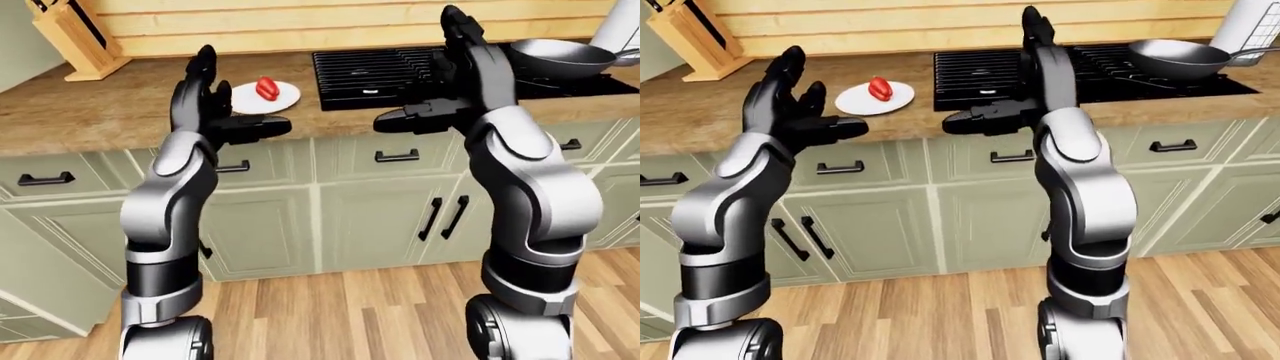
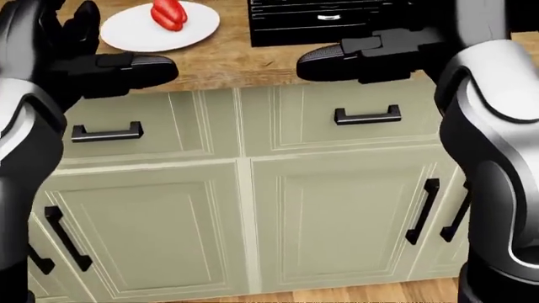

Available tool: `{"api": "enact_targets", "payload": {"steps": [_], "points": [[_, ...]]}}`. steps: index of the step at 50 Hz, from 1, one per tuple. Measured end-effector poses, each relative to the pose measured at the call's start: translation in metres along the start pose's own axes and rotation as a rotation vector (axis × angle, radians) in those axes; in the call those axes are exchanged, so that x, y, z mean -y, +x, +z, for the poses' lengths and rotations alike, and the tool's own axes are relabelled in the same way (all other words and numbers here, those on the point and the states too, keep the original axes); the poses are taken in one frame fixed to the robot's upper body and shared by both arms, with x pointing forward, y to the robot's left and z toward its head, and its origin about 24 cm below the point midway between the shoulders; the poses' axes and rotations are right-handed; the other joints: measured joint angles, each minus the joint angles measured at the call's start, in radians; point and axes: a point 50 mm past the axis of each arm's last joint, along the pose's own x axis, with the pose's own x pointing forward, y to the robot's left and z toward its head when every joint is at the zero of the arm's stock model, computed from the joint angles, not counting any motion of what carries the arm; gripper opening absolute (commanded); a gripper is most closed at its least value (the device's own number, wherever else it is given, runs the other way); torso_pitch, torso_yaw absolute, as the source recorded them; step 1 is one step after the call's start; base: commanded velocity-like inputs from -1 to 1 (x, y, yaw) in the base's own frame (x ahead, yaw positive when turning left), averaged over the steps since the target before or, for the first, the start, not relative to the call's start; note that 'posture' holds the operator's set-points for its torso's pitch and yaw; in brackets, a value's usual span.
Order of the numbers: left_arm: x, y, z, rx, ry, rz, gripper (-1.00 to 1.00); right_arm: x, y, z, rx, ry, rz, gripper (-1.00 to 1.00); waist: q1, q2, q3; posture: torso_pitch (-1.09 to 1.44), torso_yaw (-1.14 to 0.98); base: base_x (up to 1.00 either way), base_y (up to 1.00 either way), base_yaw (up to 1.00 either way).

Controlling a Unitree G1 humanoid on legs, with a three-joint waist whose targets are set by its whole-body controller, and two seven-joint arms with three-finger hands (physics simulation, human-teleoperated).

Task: Pick the bell pepper from the plate and place it in the pan.

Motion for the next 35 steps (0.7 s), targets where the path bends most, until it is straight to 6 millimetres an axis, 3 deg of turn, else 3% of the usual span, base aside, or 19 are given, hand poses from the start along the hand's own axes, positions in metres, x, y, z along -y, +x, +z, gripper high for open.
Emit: {"api": "enact_targets", "payload": {"steps": [1, 4, 6, 10, 12, 13, 15, 18, 23, 25, 30, 35], "points": [[-0.003, -0.001, 0.000, 0.000, -0.001, 0.012, 1.00, -0.003, 0.000, -0.001, -0.003, -0.001, 0.013, 1.00, 0.005, -0.008, 0.002, 0.00, 0.00, 0.22, 0.00, 0.00], [-0.010, -0.001, -0.003, -0.016, 0.000, 0.044, 1.00, -0.009, 0.001, -0.005, -0.026, -0.001, 0.045, 1.00, 0.011, 0.001, -0.004, 0.00, 0.00, 0.22, 0.00, 0.00], [-0.009, -0.001, -0.002, -0.012, 0.002, 0.043, 1.00, -0.007, 0.001, -0.003, -0.023, 0.002, 0.042, 1.00, 0.012, -0.011, -0.010, 0.00, 0.00, 0.21, 0.00, 0.00], [-0.005, 0.000, 0.001, 0.009, 0.004, 0.025, 1.00, -0.004, 0.000, 0.003, 0.014, 0.001, 0.026, 1.00, 0.020, -0.060, -0.010, 0.00, 0.00, 0.22, 0.00, 0.00], [-0.004, 0.001, 0.003, 0.015, 0.009, 0.021, 1.00, -0.004, 0.000, 0.004, 0.023, -0.002, 0.024, 1.00, 0.022, -0.100, -0.017, 0.00, 0.00, 0.22, 0.00, 0.00], [-0.002, 0.000, 0.001, 0.013, 0.006, 0.014, 1.00, -0.002, 0.000, 0.003, 0.018, -0.003, 0.018, 1.00, 0.012, -0.088, -0.011, 0.00, 0.00, 0.22, 0.00, 0.00], [0.003, 0.000, -0.005, -0.014, 0.009, -0.004, 1.00, 0.002, 0.000, -0.004, -0.011, 0.000, 0.000, 1.00, 0.000, -0.093, 0.003, 0.00, 0.00, 0.22, 0.00, 0.00], [0.003, 0.000, -0.008, -0.036, 0.012, -0.014, 1.00, 0.003, 0.001, -0.006, -0.032, -0.002, -0.012, 1.00, -0.004, -0.083, -0.003, 0.00, 0.00, 0.22, 0.00, 0.00], [0.000, 0.000, 0.003, 0.010, 0.013, 0.003, 1.00, 0.001, 0.000, 0.000, 0.002, -0.003, -0.001, 1.00, -0.008, -0.019, 0.000, 0.00, 0.00, 0.22, 0.00, 0.00], [0.000, 0.000, 0.005, 0.022, 0.014, 0.005, 1.00, 0.001, 0.001, 0.001, 0.008, -0.002, 0.000, 1.00, -0.012, 0.022, -0.009, 0.00, 0.00, 0.22, 0.00, 0.00], [-0.009, 0.000, -0.006, -0.019, 0.021, 0.045, 1.00, -0.007, 0.003, -0.012, -0.044, 0.002, 0.039, 1.00, 0.011, 0.008, -0.006, 0.00, 0.00, 0.22, 0.00, 0.00], [-0.006, 0.001, -0.002, -0.007, 0.026, 0.032, 1.00, -0.005, 0.002, -0.004, -0.014, -0.001, 0.027, 1.00, 0.014, -0.041, -0.012, 0.00, 0.00, 0.19, 0.00, 0.00]]}}
